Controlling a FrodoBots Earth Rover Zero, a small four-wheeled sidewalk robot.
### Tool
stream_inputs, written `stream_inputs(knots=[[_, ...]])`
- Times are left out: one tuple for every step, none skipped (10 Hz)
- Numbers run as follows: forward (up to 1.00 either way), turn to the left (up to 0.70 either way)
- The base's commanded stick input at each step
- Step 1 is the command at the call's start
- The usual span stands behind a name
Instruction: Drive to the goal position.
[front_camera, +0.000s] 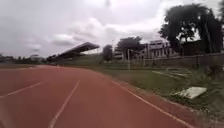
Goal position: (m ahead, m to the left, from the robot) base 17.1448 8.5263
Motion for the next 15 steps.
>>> stream_inputs(knots=[[0.7, 0.13], [0.7, 0.07], [0.7, 0.03], [0.7, 0.13], [0.7, 0.1], [0.7, 0.02], [0.7, 0.11], [0.7, 0.07], [0.7, 0.05], [0.7, 0.12], [0.7, 0.08], [0.7, 0.04], [0.7, 0.11], [0.7, 0.09], [0.7, 0.0]])
